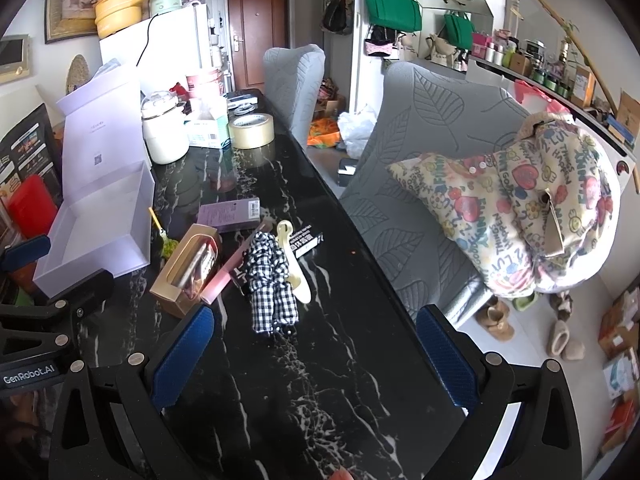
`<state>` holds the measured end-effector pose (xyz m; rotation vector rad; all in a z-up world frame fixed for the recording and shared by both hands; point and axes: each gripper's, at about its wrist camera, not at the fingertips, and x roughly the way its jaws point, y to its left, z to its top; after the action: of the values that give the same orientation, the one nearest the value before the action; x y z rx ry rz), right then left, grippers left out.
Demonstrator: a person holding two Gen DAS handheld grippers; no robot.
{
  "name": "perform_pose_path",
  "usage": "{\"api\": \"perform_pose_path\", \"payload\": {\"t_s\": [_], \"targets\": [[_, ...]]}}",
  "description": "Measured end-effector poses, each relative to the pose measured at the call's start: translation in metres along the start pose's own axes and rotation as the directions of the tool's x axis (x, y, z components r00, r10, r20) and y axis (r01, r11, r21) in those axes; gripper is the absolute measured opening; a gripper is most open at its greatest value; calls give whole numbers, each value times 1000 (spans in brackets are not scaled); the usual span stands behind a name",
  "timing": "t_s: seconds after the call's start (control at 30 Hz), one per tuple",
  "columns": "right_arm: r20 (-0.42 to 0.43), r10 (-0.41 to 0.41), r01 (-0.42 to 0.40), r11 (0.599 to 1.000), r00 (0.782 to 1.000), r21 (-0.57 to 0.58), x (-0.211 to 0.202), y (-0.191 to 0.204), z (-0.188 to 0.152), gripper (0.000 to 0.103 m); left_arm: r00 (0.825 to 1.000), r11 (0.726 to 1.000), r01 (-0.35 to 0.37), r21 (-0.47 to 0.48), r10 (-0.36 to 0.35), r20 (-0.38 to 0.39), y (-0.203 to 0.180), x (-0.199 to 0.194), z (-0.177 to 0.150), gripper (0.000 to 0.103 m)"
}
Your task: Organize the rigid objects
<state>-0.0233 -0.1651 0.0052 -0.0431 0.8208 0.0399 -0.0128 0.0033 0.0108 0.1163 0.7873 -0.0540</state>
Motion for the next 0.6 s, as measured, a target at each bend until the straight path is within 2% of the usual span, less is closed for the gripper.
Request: {"api": "perform_pose_path", "payload": {"t_s": [0.6], "targets": [[2, 5, -5, 1000, 1000, -5, -1, 4, 0, 103, 1000, 1000, 1, -11, -1, -8, 3, -1, -2, 103]]}}
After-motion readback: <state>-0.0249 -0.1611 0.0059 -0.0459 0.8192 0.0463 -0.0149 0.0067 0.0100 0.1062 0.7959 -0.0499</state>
